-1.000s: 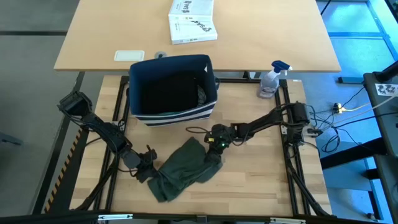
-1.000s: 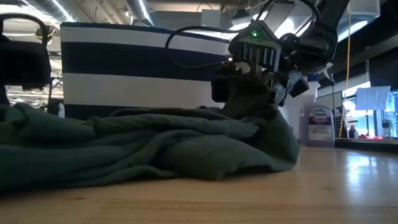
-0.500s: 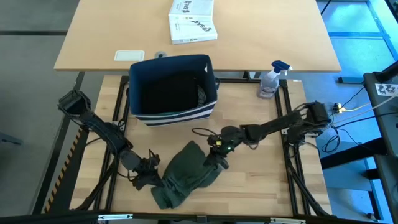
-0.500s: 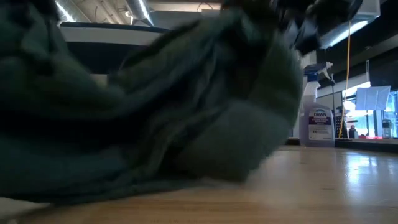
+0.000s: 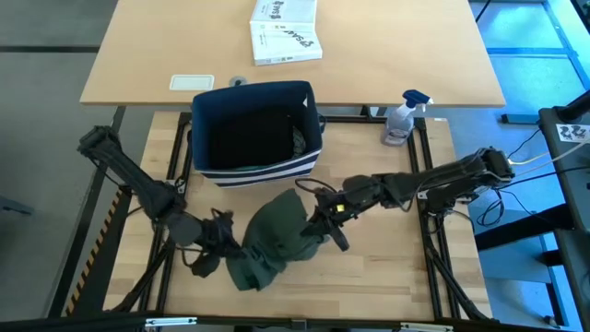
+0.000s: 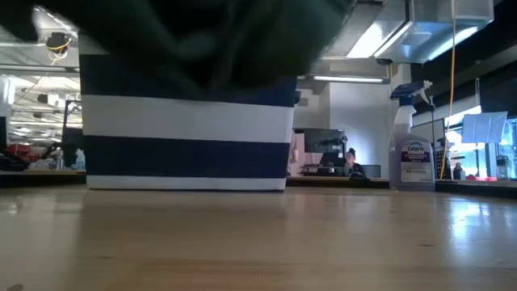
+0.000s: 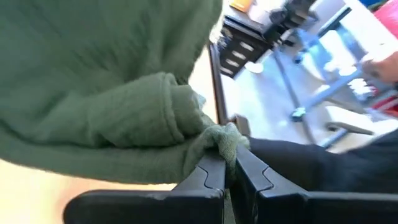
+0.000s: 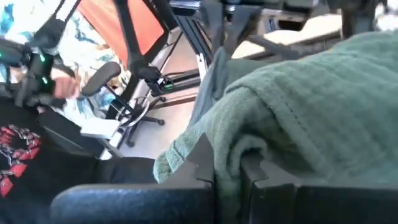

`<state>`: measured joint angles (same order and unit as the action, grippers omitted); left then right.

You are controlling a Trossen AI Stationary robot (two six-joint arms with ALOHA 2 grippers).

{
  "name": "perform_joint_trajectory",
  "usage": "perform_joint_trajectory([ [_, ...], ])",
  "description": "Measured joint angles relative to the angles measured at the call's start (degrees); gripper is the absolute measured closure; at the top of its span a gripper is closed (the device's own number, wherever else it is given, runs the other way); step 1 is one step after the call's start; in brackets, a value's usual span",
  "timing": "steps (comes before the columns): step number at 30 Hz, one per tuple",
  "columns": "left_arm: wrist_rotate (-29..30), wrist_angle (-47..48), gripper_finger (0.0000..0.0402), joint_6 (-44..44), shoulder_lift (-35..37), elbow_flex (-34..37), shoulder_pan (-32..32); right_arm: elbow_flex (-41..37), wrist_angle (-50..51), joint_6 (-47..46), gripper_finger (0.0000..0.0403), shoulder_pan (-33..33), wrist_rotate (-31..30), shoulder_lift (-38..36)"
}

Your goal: Fold Laundry from Bin

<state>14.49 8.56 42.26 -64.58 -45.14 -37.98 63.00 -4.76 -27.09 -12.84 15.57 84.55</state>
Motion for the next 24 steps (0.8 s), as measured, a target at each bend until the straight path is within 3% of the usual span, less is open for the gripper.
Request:
perform_joint_trajectory([
  [8,13.02,26.27,0.0401,-9.22,2.99,-19.37,0.00,17.18,16.03,11.53,0.0390,1.32,-4.80,-0.09],
  [14,24.11,42.87,0.0401,-12.65,3.08,-31.38,1.60,21.91,19.57,14.15,0.0390,7.06,-6.66,-0.11],
  [24,27.65,48.66,0.0401,-26.17,3.97,-43.77,13.15,22.22,13.18,14.14,0.0390,20.39,2.32,-0.11],
])
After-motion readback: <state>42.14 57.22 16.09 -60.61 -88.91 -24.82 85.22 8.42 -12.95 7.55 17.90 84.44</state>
